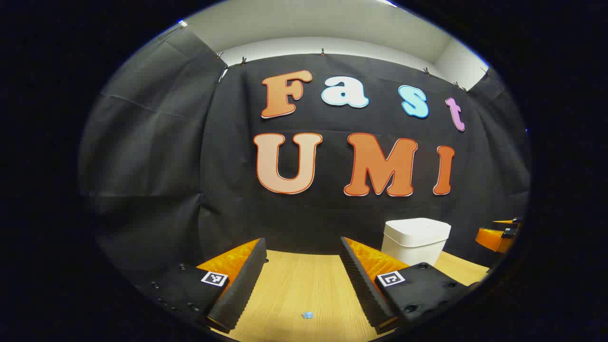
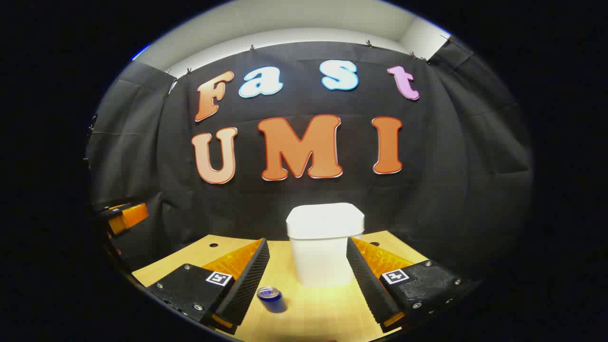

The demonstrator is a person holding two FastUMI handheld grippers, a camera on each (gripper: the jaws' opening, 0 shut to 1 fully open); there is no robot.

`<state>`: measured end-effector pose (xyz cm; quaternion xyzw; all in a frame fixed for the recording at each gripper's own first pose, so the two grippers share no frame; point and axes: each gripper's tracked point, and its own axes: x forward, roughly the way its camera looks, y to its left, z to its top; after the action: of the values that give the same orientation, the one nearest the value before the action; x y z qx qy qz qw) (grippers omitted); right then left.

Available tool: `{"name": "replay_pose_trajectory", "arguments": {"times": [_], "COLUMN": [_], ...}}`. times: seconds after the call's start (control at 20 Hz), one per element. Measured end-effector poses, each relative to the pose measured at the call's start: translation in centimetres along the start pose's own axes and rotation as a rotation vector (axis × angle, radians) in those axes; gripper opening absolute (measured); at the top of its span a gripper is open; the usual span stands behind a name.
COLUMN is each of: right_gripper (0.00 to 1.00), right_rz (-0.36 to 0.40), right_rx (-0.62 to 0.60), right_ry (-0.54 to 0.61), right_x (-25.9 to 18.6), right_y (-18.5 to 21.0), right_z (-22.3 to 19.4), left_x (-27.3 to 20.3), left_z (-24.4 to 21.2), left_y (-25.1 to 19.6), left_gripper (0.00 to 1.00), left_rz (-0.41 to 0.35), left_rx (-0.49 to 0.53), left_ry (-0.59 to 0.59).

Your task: Press the lid of the desktop garbage bin to open it, pick up the crumpled paper on the desktop and throw it into the bin, then pick up the pop can on the desktop and drop it into the bin, and finally close the garbage bin lid.

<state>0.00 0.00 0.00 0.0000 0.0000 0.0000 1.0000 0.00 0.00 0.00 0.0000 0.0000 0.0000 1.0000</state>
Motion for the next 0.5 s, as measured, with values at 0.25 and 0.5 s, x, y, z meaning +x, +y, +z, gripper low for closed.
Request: {"name": "replay_pose_trajectory", "arguments": {"times": [0.25, 0.5], "right_gripper": [0.99, 0.99], "right_rz": [0.062, 0.093], "right_rx": [-0.019, -0.048], "right_ry": [0.046, 0.060], "right_x": [1.4, 2.6], "right_y": [1.8, 3.1], "right_z": [-1.5, -1.9], "left_x": [0.8, 1.7], "left_z": [0.5, 0.8], "left_y": [0.4, -0.2], "left_gripper": [0.98, 0.96], "left_rz": [-0.004, -0.016], "left_rx": [-0.025, -0.021], "left_ry": [-0.008, -0.031]}}
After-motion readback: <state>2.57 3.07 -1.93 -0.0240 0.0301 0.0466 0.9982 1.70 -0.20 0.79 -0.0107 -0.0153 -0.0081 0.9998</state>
